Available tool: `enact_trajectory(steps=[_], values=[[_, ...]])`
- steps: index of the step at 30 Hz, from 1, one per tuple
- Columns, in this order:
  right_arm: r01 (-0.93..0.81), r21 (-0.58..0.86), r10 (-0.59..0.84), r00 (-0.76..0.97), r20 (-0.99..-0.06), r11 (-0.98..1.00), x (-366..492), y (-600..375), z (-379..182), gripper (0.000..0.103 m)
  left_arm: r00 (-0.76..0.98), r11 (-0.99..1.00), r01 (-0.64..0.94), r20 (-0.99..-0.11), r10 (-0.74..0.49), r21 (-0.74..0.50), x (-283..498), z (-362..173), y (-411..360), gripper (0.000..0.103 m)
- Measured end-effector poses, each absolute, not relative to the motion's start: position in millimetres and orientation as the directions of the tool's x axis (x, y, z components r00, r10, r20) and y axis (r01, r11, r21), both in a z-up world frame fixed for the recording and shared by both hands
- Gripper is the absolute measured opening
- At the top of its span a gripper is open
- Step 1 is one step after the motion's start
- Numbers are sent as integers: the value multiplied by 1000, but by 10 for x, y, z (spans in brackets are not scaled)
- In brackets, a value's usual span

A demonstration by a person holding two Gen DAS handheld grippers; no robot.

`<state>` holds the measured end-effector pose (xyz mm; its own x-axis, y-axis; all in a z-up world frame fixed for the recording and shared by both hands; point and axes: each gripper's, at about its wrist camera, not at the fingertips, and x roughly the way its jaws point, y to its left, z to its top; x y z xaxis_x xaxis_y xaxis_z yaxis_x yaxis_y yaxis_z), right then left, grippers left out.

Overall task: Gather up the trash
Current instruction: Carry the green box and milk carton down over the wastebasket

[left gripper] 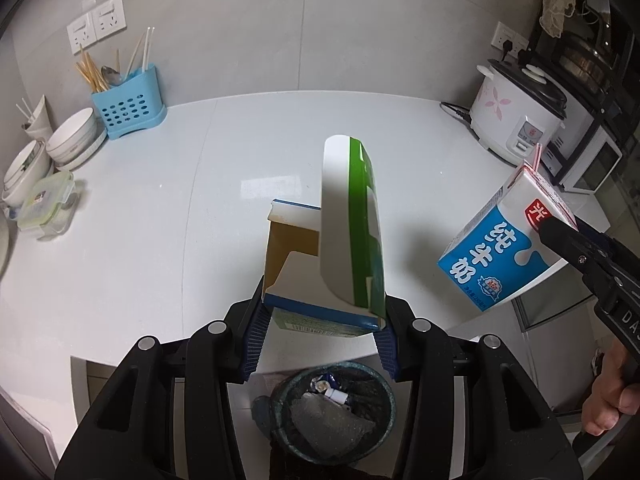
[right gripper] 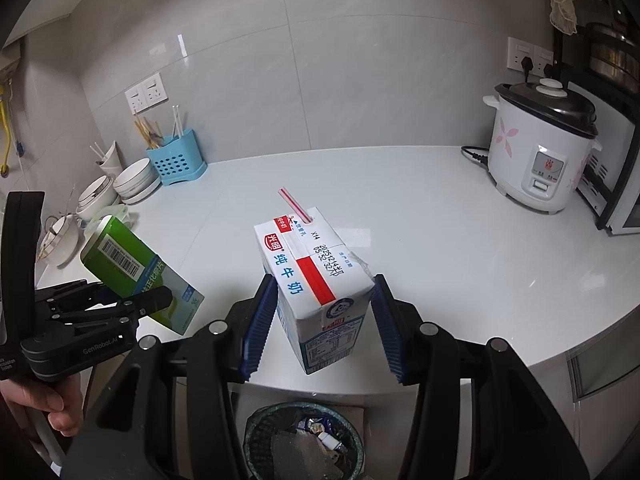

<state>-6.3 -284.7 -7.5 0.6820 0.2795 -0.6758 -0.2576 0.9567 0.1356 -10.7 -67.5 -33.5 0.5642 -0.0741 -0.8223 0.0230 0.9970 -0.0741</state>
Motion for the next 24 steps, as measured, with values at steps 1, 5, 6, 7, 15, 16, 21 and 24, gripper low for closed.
enact_trajectory(steps=[1, 5, 6, 7, 15, 16, 21, 24], values=[[-260, 135, 281, 681, -676, 956, -99, -2851, -85, 46, 564, 997, 24, -823, -74, -74, -150, -346, -685, 46], [-278, 141, 297, 669, -681, 950, -253, -2867, -151, 46, 553, 997, 22, -830, -75, -76, -304, -419, -726, 46], [-284, 143, 302, 665, -683, 948, -286, -2870, -169, 46, 548, 997, 21, -833, -75, -76, -343, -446, -736, 46], [-289, 143, 306, 661, -685, 947, -317, -2871, -190, 46, 544, 997, 22, -836, -78, -79, -379, -473, -747, 46], [-329, 135, 322, 621, -715, 935, -550, -2853, -418, 46, 519, 996, 13, -851, -86, -93, -663, -705, -773, 45], [-331, 136, 324, 618, -717, 934, -571, -2853, -441, 46, 515, 995, 11, -853, -87, -95, -693, -733, -772, 45], [-340, 128, 319, 599, -734, 932, -676, -2834, -626, 46, 501, 994, -8, -860, -94, -113, -840, -878, -765, 45], [-339, 138, 323, 585, -744, 931, -710, -2824, -730, 46, 496, 993, -10, -863, -98, -118, -920, -975, -784, 45]])
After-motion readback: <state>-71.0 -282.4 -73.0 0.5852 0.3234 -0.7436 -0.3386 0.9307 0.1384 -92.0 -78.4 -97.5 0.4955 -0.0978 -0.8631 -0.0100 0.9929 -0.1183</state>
